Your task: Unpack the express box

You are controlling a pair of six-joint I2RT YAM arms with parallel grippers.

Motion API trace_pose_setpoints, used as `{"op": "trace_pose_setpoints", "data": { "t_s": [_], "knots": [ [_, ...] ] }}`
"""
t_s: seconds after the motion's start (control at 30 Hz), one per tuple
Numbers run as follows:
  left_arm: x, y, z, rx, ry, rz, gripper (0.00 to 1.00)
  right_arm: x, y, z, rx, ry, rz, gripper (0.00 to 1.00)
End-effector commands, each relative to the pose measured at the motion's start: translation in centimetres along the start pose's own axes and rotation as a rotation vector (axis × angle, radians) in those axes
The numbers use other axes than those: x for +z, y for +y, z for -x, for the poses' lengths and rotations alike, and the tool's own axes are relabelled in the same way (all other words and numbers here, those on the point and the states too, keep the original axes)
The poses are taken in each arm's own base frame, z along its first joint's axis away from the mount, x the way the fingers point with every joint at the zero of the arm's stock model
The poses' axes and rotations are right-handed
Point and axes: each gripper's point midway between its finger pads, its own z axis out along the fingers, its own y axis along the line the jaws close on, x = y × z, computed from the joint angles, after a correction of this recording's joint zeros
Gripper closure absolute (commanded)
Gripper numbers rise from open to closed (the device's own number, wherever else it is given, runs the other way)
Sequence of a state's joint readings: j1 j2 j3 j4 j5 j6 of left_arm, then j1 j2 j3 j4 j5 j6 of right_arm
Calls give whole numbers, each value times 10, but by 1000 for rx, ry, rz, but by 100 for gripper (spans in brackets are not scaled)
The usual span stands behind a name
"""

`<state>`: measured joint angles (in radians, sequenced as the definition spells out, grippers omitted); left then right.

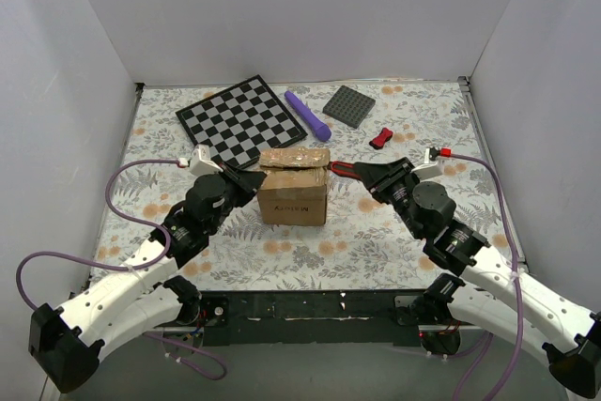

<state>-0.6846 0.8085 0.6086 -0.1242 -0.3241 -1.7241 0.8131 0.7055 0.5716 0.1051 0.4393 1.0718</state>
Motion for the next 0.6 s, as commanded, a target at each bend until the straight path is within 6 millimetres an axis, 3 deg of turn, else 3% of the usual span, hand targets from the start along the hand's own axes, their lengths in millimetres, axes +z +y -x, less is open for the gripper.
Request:
{"op": "trace_pose_setpoints", "data": {
  "t_s": [0.0,0.17,0.27,0.4,0.57],
  "knots": [
    [-1,-25,21,-72,-86,-45,100,-14,21,-31,-14,183,101,99],
    [-1,-25,22,-61,-88,-42,100,-25,39,-39,-115,248,217,99],
    [-2,-25,23,-57,-94,-43,100,-30,47,-34,-165,248,238,99],
    [-5,-27,25,-27,-98,-59,100,-37,51,7,-219,76,223,99],
    [-16,-31,33,-3,-119,-90,100,-49,42,80,-336,-194,42,99]
  ]
}}
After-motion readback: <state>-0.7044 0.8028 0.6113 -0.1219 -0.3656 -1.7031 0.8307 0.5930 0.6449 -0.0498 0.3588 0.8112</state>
